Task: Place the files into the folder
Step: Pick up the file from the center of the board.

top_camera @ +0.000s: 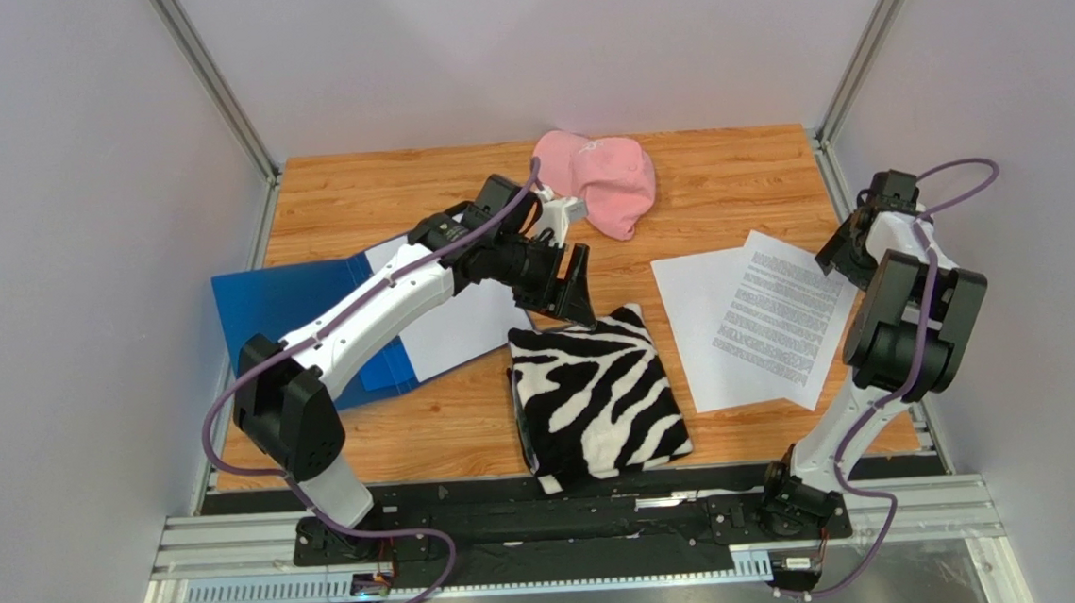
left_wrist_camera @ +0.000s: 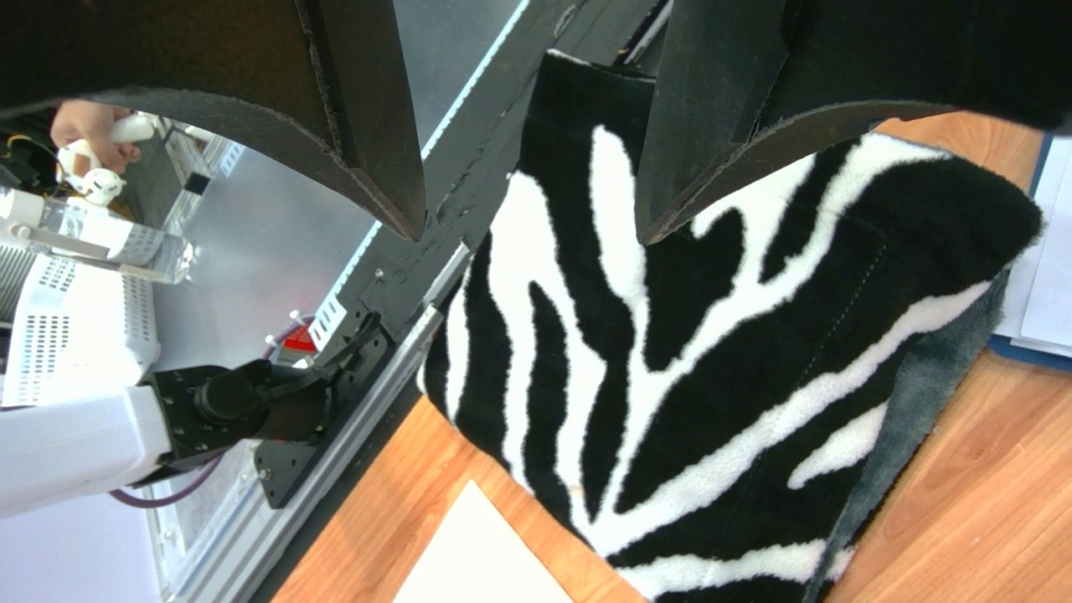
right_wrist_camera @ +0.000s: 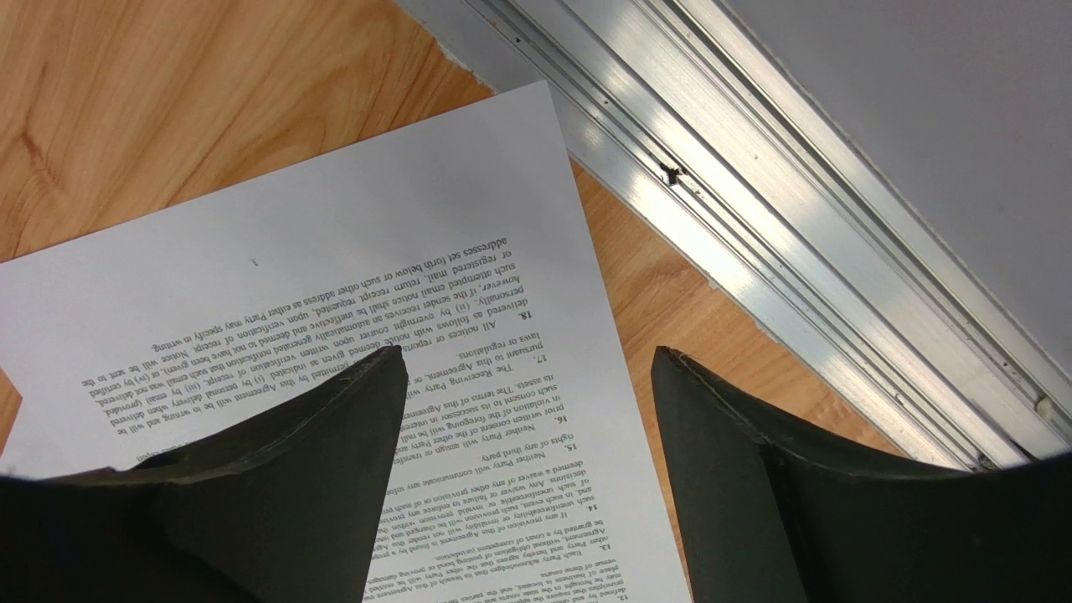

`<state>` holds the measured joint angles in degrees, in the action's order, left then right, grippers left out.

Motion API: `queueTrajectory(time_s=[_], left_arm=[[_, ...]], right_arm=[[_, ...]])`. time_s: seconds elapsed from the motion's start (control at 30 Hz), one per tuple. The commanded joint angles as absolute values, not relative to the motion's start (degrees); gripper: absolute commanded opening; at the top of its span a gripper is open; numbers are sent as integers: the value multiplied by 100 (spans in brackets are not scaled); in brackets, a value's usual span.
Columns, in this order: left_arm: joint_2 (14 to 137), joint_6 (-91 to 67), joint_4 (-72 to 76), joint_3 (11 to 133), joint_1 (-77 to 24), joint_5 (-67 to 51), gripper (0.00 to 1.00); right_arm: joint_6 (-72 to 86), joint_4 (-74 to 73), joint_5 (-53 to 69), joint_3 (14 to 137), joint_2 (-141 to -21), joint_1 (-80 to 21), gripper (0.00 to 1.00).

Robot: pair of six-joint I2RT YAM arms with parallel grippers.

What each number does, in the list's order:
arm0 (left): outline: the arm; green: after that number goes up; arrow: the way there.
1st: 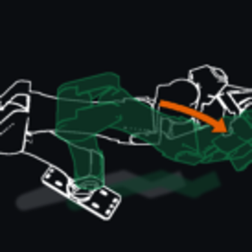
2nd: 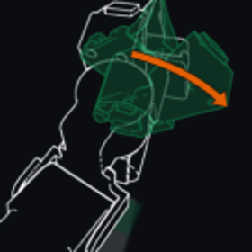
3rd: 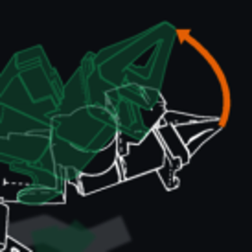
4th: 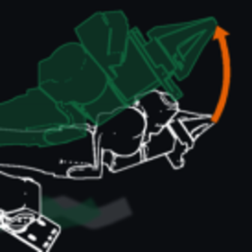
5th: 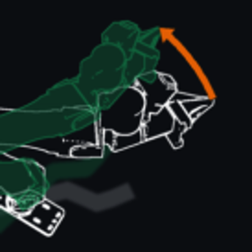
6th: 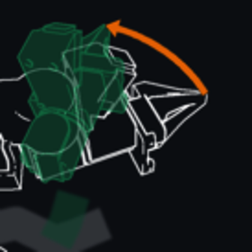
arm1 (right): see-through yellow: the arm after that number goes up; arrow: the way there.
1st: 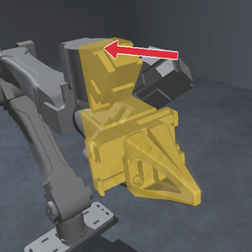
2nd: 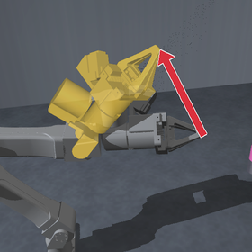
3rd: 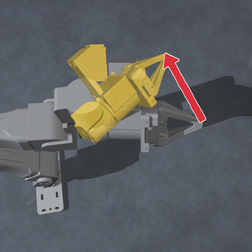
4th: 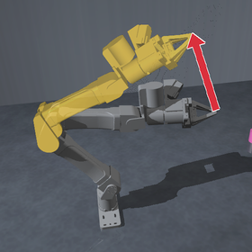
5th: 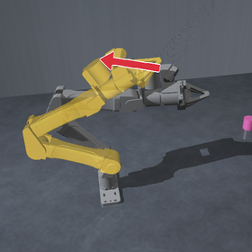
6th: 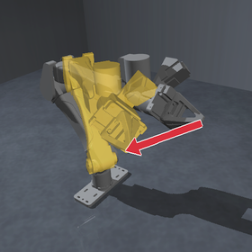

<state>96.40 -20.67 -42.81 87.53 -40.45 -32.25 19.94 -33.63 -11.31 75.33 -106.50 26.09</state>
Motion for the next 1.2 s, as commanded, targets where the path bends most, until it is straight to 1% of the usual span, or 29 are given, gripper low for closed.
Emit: queueTrajectory(time_s=[0.0,0.17,0.23,0.27,0.47,0.53,0.57,0.67,0.77,0.93,1.1,1.17], left_arm=[[9264,-2285,-4342,9096,-4166,-3164,71],[9386,-2408,-4324,9263,-4403,-3129,71],[9492,-2434,-4307,9334,-4456,-3164,71],[9510,-2435,-4315,9351,-4482,-3173,71],[9659,-2400,-4368,9510,-4526,-3383,71],[9650,-2373,-4386,9501,-4553,-3392,71],[9642,-2373,-4403,9492,-4553,-3375,71],[9624,-2373,-4421,9457,-4579,-3410,71],[9554,-2382,-4386,9404,-4658,-3384,71],[9378,-2461,-4272,9255,-4763,-3366,71],[9229,-2513,-4236,9141,-4851,-3296,71],[9220,-2540,-4219,9123,-4860,-3287,71]], right_arm=[[1723,-3331,-784,7769,-10573,2751,76],[2039,-2910,-677,7418,-10459,2733,76],[2048,-2979,-816,7435,-10494,2733,76],[2109,-3188,-1070,7462,-10520,2733,76],[2162,-3313,-756,7208,-10556,2733,74],[2223,-3270,-747,6989,-10407,2725,73],[2241,-3087,-817,6665,-10110,2707,73],[2285,-2901,-1010,6241,-9748,2698,73],[2382,-3137,-1213,6144,-9589,2646,73],[2470,-3173,-1240,5600,-9203,2479,74],[2461,-3182,-1125,5502,-9351,2426,73],[2452,-3208,-1142,5537,-9448,2400,71]])
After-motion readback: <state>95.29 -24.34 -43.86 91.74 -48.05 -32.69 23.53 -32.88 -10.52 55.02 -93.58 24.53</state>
